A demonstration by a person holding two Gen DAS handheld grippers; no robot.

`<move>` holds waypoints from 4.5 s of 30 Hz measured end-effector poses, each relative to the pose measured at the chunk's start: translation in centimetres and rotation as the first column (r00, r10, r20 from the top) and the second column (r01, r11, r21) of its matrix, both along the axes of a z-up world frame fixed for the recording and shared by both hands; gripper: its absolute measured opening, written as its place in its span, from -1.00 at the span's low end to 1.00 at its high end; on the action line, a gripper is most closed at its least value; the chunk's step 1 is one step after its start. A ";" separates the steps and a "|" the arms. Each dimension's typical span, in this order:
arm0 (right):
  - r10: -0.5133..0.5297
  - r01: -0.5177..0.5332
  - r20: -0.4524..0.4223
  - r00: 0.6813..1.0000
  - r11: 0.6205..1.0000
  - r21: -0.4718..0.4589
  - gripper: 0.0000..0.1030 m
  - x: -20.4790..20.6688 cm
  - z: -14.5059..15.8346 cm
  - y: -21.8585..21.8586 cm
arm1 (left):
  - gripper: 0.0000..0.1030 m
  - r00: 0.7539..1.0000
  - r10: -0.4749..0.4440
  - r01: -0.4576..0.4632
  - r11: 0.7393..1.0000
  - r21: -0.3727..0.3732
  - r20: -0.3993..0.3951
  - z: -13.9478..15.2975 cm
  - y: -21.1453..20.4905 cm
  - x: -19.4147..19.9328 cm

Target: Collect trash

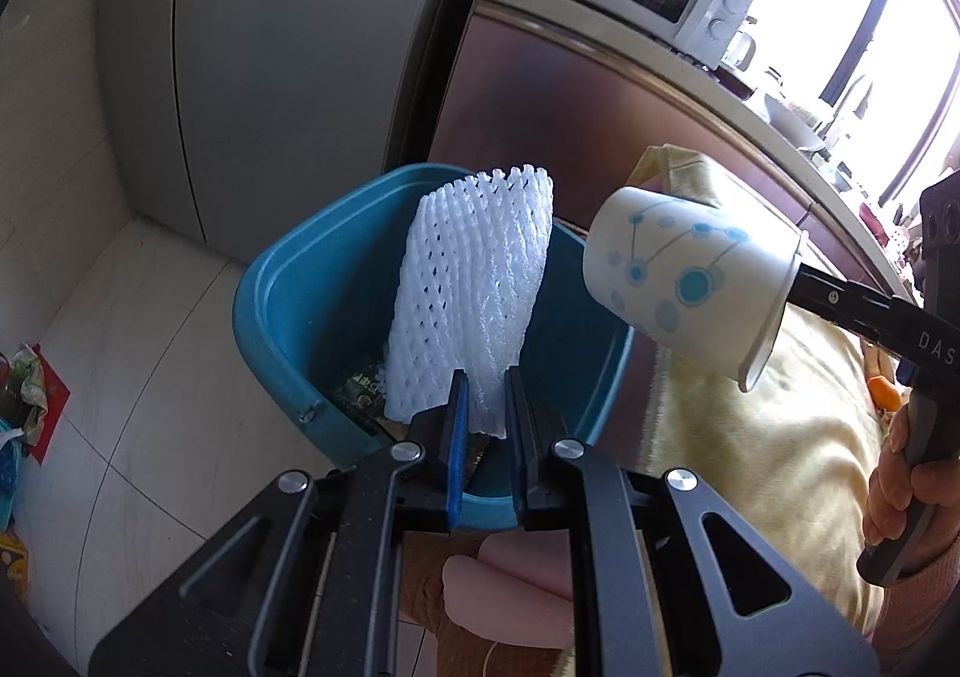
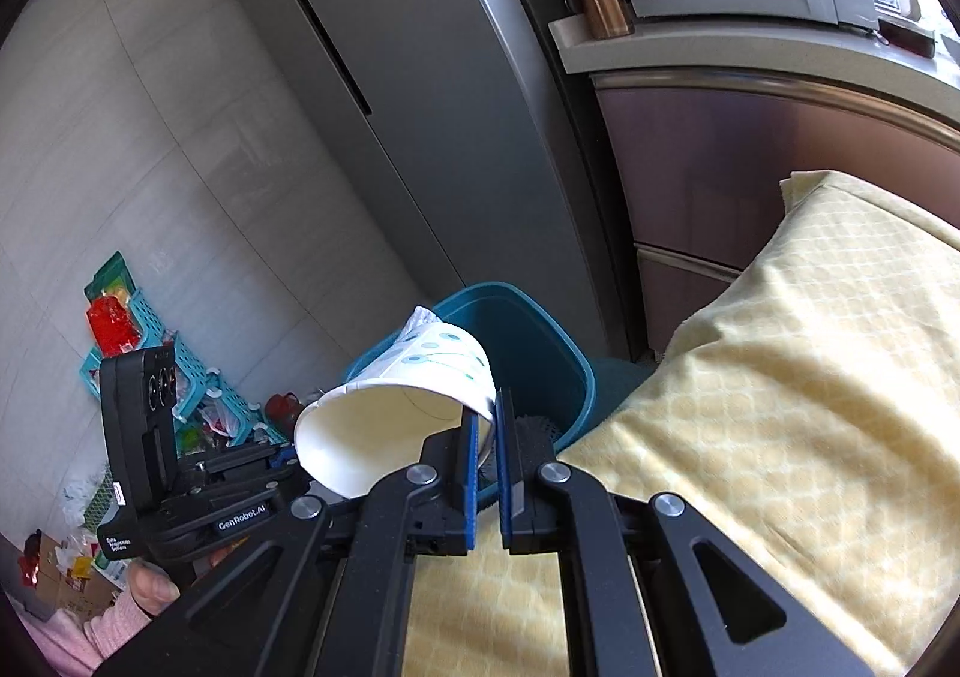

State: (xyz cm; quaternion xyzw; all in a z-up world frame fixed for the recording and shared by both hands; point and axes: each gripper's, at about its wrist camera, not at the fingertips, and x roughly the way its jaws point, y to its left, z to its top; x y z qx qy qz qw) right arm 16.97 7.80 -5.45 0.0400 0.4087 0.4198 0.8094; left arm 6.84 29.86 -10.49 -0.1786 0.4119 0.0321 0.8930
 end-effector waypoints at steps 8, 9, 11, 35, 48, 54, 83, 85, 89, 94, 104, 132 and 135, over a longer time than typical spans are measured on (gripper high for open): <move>-0.009 0.007 -0.030 1.000 0.999 -0.046 -0.91 1.2 -1.3 2.0 | -0.76 0.999 0.021 -0.022 1.000 -0.021 -0.040 -1.6 0.7 1.4; -0.010 0.009 -0.035 0.999 0.999 -0.050 -0.92 1.3 -1.4 2.3 | -0.76 0.999 0.023 -0.024 1.000 -0.019 -0.041 -1.7 0.8 1.3; -0.007 0.005 -0.044 0.999 0.998 -0.060 -0.91 1.5 -1.7 2.9 | -0.76 0.999 0.028 -0.028 1.000 -0.008 -0.042 -1.8 0.8 1.8; 0.008 -0.012 -0.081 0.997 0.999 -0.046 -0.74 1.0 -2.9 2.0 | -0.63 0.998 0.038 -0.038 0.999 0.003 -0.042 -2.6 0.4 2.7; -0.011 0.014 -0.055 0.998 0.999 0.043 -0.58 -1.5 -1.0 -4.1 | -0.45 1.000 0.020 -0.020 1.000 0.012 -0.012 -1.6 -0.8 2.1; -0.058 0.058 0.007 0.998 0.997 0.054 -0.44 -3.3 0.5 -8.0 | -0.30 0.989 -0.092 0.088 0.995 0.047 0.111 1.4 -4.3 0.4; -0.782 0.809 0.291 0.552 0.586 0.038 -0.27 -9.6 3.0 -40.6 | -0.23 0.744 -0.655 0.655 0.754 0.054 0.133 4.5 -31.5 1.4; -0.782 0.806 0.266 0.564 0.591 0.030 -0.27 -8.4 2.4 -41.3 | -0.23 0.728 -0.674 0.673 0.738 0.058 0.124 4.5 -32.7 1.3; -0.768 0.785 0.232 0.596 0.618 0.030 -0.38 -7.3 1.6 -42.1 | -0.23 0.687 -0.719 0.717 0.694 0.060 0.104 4.3 -35.2 1.0; -0.741 0.758 0.245 0.625 0.652 0.036 -0.91 -7.4 2.0 -41.6 | -0.18 0.631 -0.771 0.771 0.635 0.043 0.085 4.0 -38.1 0.9; -0.728 0.711 0.263 0.634 0.682 0.173 -0.95 -9.0 5.4 -41.9 | -0.16 0.592 -0.806 0.806 0.592 -0.013 0.018 2.7 -41.7 2.0; -0.663 0.583 0.197 0.722 0.737 0.342 -0.95 -14.8 6.0 -40.9 | -0.80 0.562 -0.827 0.826 0.563 0.031 0.029 3.0 -43.0 0.6; -0.651 0.572 0.180 0.737 0.743 0.347 -0.95 -14.7 5.7 -40.3 | -0.83 0.557 -0.829 0.829 0.558 0.030 0.048 3.5 -41.8 -0.2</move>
